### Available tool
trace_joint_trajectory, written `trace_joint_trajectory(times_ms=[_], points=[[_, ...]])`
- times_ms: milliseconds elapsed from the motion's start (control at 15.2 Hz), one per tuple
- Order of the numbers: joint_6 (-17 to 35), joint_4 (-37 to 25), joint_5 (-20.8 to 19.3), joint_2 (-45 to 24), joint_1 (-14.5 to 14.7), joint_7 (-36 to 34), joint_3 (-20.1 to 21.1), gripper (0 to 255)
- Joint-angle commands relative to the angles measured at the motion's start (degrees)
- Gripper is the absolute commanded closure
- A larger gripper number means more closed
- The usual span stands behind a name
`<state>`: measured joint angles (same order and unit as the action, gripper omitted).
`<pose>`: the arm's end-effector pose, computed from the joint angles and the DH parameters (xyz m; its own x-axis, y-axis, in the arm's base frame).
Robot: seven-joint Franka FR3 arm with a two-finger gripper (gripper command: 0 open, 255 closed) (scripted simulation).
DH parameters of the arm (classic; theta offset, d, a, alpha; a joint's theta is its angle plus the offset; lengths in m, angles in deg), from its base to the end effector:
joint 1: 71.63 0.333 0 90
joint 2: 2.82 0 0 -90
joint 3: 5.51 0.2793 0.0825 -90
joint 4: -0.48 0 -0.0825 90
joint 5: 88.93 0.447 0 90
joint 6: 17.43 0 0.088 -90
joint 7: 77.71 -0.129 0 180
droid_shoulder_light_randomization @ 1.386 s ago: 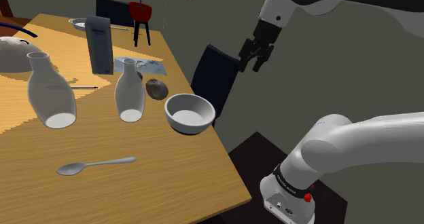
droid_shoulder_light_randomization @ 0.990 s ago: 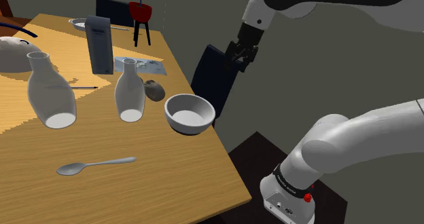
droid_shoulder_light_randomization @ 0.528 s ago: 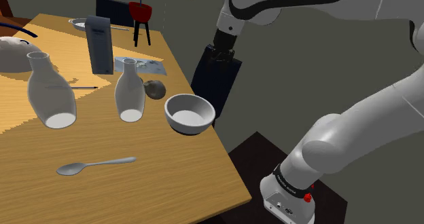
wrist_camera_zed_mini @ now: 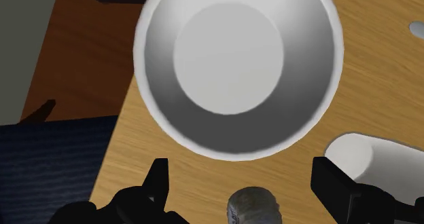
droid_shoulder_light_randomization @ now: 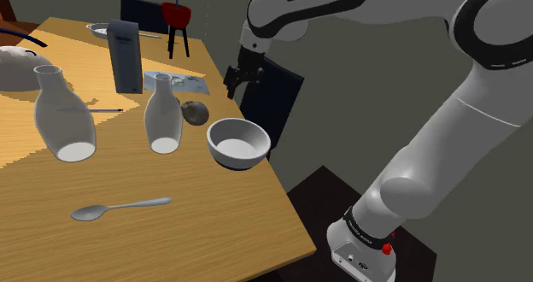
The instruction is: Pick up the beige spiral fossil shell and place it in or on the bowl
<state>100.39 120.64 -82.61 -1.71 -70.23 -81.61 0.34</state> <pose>0.5876 0.0829 0.3384 0.9995 0.0073 -0.0303 0.0044 -0.9957 -0.0924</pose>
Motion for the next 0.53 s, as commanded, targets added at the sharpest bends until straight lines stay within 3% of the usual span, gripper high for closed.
trace_joint_trajectory(times_ms=[0, 462], points=[[0.73, -4.05, -0.69, -4.85, 0.34, -0.47, 0.37, 0], [1.43, -19.14, -3.32, -21.06, 2.08, -1.88, 0.95, 0]])
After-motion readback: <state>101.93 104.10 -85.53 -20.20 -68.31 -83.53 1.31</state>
